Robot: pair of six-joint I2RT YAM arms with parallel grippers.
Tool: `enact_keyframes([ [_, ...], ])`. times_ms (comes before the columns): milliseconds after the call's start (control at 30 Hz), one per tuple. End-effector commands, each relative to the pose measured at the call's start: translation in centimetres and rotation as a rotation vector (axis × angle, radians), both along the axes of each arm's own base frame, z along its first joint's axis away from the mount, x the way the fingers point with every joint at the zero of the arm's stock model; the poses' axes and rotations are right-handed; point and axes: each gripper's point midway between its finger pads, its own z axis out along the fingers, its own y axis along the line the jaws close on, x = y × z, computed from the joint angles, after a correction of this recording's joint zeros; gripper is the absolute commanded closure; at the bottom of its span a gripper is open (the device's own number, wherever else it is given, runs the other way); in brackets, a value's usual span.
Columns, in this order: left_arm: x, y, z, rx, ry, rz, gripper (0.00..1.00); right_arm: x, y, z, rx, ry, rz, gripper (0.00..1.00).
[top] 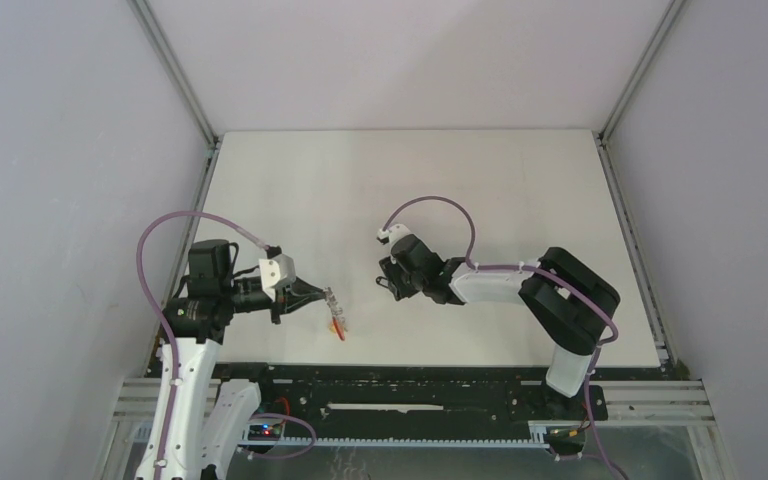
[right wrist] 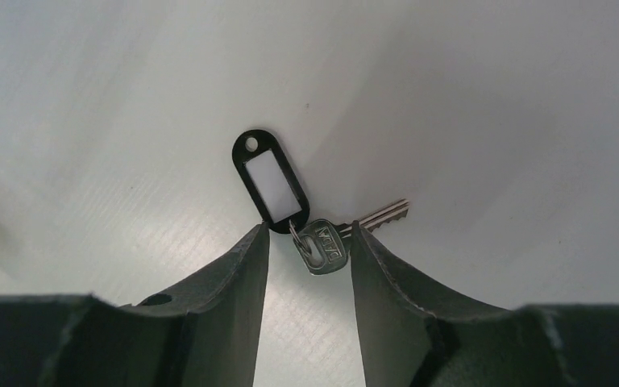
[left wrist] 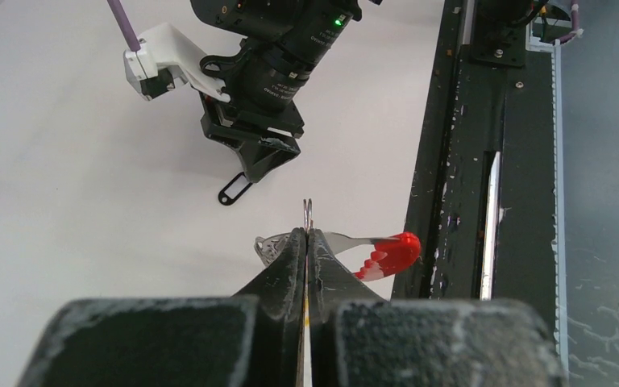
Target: Put the keys on the keyring
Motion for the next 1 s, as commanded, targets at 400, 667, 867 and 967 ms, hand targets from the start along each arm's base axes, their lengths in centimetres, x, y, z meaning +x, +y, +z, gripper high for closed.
enact_keyframes([
  [400, -0.3, -0.5, 2.5, -0.035, -0.059, -0.030, 1.00, 0.7, 1.4, 0.8, 0.005, -0.025, 0.050, 0.74],
  [667, -0.1, -0.3, 2.3, -0.022, -0.066, -0.019, 1.00, 0.6, 1.5, 1.1, 0.007, -0.026, 0.058, 0.86],
  [867, -0.2, -0.4, 2.6, -0.029, -0.070, -0.027, 1.00, 0.6, 1.4, 2.2, 0.018, -0.038, 0.053, 1.00],
  [967, -0.2, -0.4, 2.8, -0.030, -0.073, -0.027, 1.00, 0.6, 1.3, 3.4, 0.042, -0.076, 0.059, 1.00],
])
